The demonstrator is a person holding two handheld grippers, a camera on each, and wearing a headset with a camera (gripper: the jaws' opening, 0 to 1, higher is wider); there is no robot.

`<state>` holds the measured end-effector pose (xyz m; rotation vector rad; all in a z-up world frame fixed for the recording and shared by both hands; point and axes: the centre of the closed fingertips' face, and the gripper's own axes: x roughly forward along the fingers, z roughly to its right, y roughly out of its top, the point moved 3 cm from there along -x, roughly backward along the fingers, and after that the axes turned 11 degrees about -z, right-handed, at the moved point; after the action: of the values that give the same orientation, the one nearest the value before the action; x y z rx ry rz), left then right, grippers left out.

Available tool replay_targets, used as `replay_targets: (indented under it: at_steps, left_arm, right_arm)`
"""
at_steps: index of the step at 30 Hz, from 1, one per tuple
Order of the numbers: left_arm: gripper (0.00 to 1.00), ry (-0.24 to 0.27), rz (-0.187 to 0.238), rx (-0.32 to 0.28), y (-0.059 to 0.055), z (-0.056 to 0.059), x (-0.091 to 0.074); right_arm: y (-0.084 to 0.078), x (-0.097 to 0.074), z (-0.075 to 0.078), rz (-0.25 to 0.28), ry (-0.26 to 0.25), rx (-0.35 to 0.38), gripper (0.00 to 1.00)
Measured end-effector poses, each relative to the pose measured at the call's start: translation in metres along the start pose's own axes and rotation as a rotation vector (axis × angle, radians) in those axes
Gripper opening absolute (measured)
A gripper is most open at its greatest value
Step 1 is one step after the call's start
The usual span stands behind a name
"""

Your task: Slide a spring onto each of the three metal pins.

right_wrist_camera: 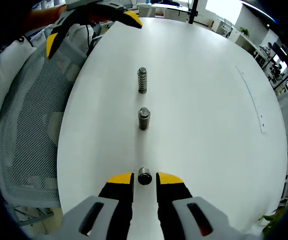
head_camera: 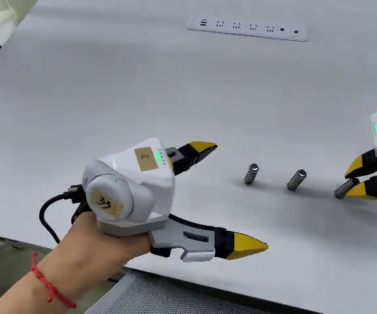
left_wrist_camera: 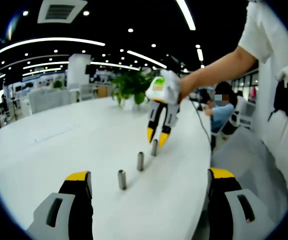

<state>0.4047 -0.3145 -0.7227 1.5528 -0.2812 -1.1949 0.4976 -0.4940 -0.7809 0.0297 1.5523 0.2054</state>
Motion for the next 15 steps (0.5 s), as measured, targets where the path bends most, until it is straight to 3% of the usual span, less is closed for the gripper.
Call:
replay_targets:
  at_steps: [8, 15]
  left_arm:
    - [0.98, -0.004, -0.022, 0.031, -0.001, 0.002, -0.002]
    - [1.00, 0.000, -0.048, 0.062, -0.002, -0.001, -0.005]
  right_arm:
    - [-0.002, -0.025, -0.002, 0.128, -0.043, 0.136, 0.28]
    - [-0.012, -0.051, -0.012, 0.311, -0.077, 0.282, 0.42]
